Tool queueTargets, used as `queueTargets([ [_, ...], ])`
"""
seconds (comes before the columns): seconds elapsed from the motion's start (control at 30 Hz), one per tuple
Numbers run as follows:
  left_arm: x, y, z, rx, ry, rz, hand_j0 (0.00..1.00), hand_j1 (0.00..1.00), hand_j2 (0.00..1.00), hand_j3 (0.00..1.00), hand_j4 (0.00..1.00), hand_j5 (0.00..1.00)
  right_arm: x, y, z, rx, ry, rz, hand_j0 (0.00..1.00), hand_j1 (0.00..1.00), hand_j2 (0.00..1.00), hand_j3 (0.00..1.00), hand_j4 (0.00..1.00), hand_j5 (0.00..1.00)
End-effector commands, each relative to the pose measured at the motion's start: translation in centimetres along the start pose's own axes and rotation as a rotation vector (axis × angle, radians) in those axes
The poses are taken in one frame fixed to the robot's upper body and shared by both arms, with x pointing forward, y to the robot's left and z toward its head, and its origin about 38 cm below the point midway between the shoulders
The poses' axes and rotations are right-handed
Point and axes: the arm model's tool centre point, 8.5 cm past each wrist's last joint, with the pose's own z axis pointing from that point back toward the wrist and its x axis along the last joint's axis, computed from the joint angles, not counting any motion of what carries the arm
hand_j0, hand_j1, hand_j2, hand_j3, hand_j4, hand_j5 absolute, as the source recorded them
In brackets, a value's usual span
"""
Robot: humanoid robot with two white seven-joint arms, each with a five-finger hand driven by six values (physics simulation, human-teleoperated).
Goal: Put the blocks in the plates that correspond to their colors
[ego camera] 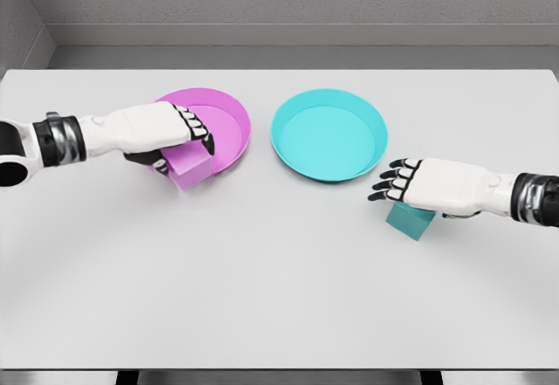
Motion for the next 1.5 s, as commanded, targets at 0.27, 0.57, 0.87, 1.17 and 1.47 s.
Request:
queueTargets([
  [0.27, -4.8, 0.1, -3.9, 0.045, 0.131, 0.102, 0.39, 0.39, 0.39, 0.39, 0.39, 0.39, 0.1, 0.7, -1.2, 0.018, 0.022, 0.014, 1.00, 1.00, 1.00, 1.00, 1.00, 1.00],
  [0.57, -5.7, 0.0, -4.1, 0.052, 0.207, 0.126, 0.84, 0.84, 0.84, 0.84, 0.84, 0.84, 0.2, 1.3, -1.9, 0.031, 0.029, 0.016, 1.00, 1.00, 1.00, 1.00, 1.00, 1.00],
  [0.87, -5.7, -0.4, -3.9, 0.054, 0.213, 0.139, 1.00, 1.00, 1.00, 1.00, 1.00, 1.00, 0.1, 2.1, -2.0, 0.051, 0.035, 0.007, 1.00, 1.00, 1.00, 1.00, 1.00, 1.00],
  [1.17, -3.3, 3.6, 10.2, 0.133, 0.088, 0.117, 1.00, 1.00, 1.00, 1.00, 1.00, 1.00, 0.0, 2.0, -1.9, 0.050, 0.038, 0.007, 0.65, 0.65, 0.65, 0.65, 0.65, 0.65],
  [1.47, -3.5, -1.8, 17.5, 0.025, 0.227, 0.198, 1.00, 1.00, 1.00, 1.00, 1.00, 1.00, 0.0, 2.1, -1.9, 0.050, 0.038, 0.003, 0.51, 0.51, 0.51, 0.51, 0.51, 0.51],
])
